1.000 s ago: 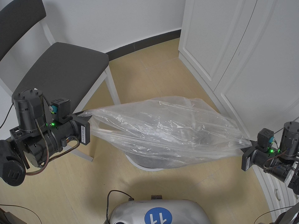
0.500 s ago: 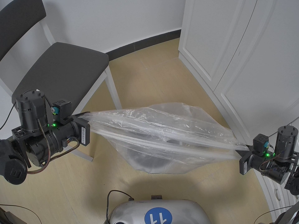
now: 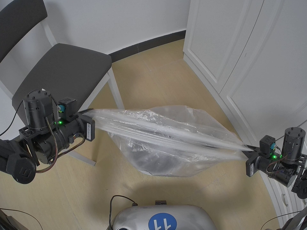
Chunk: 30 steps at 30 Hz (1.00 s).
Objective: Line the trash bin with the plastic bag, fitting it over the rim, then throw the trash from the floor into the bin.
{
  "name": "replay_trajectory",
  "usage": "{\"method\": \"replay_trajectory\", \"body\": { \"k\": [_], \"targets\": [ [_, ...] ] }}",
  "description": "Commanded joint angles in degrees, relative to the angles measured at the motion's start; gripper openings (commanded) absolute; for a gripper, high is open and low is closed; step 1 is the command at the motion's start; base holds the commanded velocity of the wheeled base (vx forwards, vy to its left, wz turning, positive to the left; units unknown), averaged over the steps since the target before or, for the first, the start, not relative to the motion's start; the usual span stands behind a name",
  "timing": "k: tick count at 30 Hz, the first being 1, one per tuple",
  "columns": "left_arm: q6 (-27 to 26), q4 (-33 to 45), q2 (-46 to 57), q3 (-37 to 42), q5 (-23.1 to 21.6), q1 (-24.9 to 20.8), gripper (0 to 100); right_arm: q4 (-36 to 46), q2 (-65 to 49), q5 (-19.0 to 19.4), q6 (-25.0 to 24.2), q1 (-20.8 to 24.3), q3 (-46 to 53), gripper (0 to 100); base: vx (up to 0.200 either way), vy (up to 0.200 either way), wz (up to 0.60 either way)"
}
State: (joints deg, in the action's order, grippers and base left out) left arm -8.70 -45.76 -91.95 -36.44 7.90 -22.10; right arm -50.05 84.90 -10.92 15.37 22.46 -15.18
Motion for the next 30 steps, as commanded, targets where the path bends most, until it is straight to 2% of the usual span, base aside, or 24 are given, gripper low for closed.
{"method": "replay_trajectory", "body": {
  "k": [1, 6, 7, 9, 11, 13, 15, 19, 20, 23, 30],
  "targets": [
    [0.0, -11.4, -8.0, -0.6, 0.5, -1.3, 0, -2.1, 1.4, 0.0, -0.3, 0.5, -0.3, 0, 0.000, 0.000, 0.00],
    [-0.4, -29.6, -14.6, 0.2, 0.6, -1.9, 0, -11.6, 4.1, 0.1, -0.3, 0.1, 1.1, 0, 0.000, 0.000, 0.00],
    [-0.4, -29.6, -14.6, 0.2, 0.6, -1.9, 0, -11.6, 4.1, 0.1, -0.3, 0.1, 1.1, 0, 0.000, 0.000, 0.00],
    [-0.3, -35.4, -16.9, -0.1, 0.5, -3.3, 0, -20.6, 7.4, 0.5, -0.3, 0.7, 2.9, 0, 0.000, 0.000, 0.00],
    [-0.3, -37.0, -17.5, -0.1, 0.5, -3.7, 0, -24.8, 9.1, 0.6, -0.3, 0.7, 3.7, 0, 0.000, 0.000, 0.00],
    [-0.4, -40.2, -18.5, 0.1, 0.0, -4.7, 0, -34.8, 13.2, 0.9, 0.1, 0.9, 5.5, 0, 0.000, 0.000, 0.00],
    [-0.3, -41.9, -19.0, 0.1, -0.1, -5.4, 0, -39.9, 16.3, 1.4, 0.2, 1.4, 6.7, 0, 0.000, 0.000, 0.00],
    [-0.3, -42.0, -18.8, 0.1, -0.2, -6.4, 0, -39.9, 17.2, 3.5, 0.4, 1.8, 6.8, 0, 0.000, 0.000, 0.00],
    [-0.1, -42.0, -18.4, 0.2, -0.1, -7.3, 0, -39.9, 16.4, 5.5, 0.4, 2.1, 7.3, 0, 0.000, 0.000, 0.00],
    [0.0, -42.0, -17.9, 0.3, -0.1, -8.7, 0, -39.9, 15.7, 7.4, 0.4, 2.8, 7.9, 0, 0.000, 0.000, 0.00],
    [0.1, -42.1, -16.7, 2.5, 0.1, -13.4, 0, -39.9, 14.4, 7.9, 0.3, 6.2, 8.8, 0, 0.000, 0.000, 0.00]
  ]
}}
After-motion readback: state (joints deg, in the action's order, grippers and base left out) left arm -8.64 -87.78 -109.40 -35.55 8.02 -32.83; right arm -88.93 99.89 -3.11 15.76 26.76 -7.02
